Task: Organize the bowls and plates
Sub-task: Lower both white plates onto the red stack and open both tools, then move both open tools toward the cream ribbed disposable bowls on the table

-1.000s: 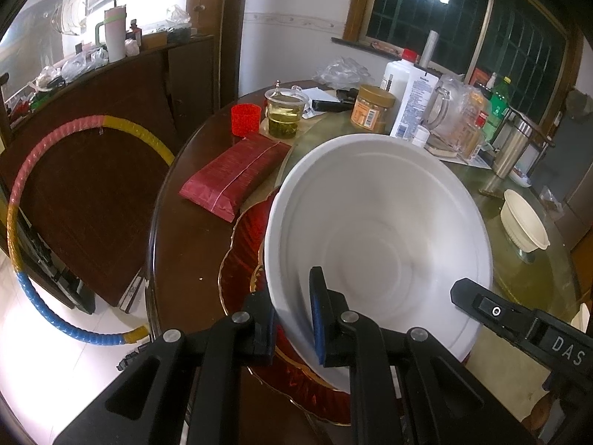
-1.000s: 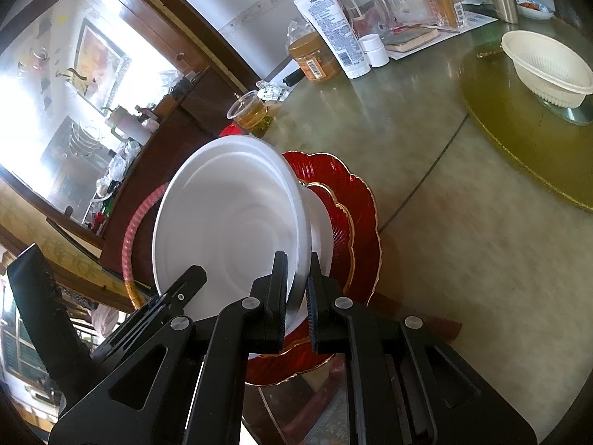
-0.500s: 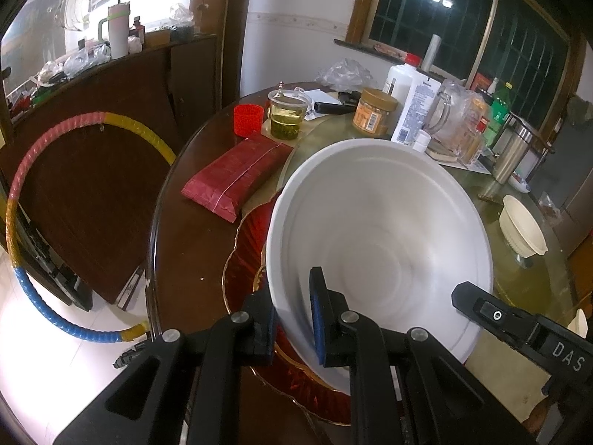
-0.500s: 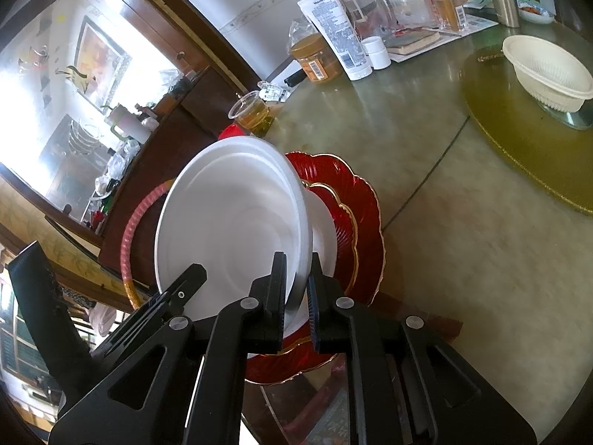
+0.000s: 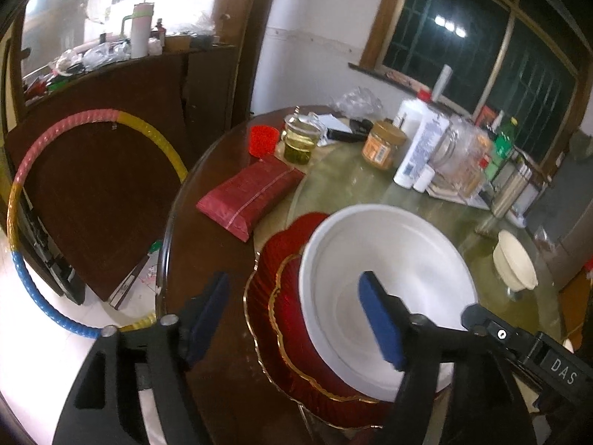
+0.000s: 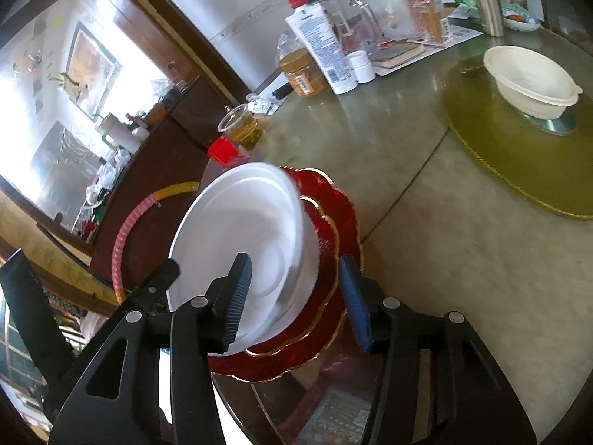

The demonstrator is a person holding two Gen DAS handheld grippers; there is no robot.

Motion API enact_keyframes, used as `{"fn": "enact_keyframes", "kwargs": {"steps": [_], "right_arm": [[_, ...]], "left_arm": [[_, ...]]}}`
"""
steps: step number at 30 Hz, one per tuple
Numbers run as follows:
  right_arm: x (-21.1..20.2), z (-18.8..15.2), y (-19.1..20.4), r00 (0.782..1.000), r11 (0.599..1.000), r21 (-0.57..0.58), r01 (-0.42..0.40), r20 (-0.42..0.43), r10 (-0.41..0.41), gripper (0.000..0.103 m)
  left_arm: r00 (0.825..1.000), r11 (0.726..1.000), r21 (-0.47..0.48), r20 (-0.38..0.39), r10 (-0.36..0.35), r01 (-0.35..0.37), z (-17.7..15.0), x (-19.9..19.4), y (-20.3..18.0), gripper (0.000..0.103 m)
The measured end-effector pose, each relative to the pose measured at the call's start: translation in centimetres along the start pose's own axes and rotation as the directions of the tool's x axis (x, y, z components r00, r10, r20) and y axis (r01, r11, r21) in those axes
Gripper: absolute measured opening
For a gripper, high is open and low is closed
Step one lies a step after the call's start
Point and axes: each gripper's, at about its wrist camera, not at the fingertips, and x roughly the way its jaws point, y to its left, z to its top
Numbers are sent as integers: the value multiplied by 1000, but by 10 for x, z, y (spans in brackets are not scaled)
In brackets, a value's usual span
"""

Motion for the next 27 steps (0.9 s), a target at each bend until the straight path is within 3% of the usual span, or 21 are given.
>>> {"fn": "enact_keyframes", "kwargs": {"steps": [3, 6, 12, 17, 22, 27], "right_arm": [[-4, 2, -6, 1000, 1000, 22, -1, 11, 1, 50], [-9, 4, -10, 999, 999, 39, -21, 29, 20, 62], [-23, 7, -26, 997, 996, 82, -40, 61, 35, 62], [-41, 10, -50, 995, 991, 129, -44, 90, 33, 62], [-72, 10, -79, 990, 984, 176, -41, 140, 16, 62], [-113, 1, -121, 980, 966, 256, -28, 195, -24, 62]], "left_arm": [[1000, 1000, -26, 7, -2, 2, 2, -1, 3, 75], [1000, 999, -33, 15, -3, 3, 3, -3, 1, 75], [997, 998, -40, 71, -38, 41, 6, -14, -11, 76], [990, 994, 28, 90, -106, 104, 6, -21, -46, 80], [979, 971, 140, 40, -201, 194, -4, -21, -96, 80], [956, 920, 261, -61, -287, 293, -24, -17, -157, 80]]}}
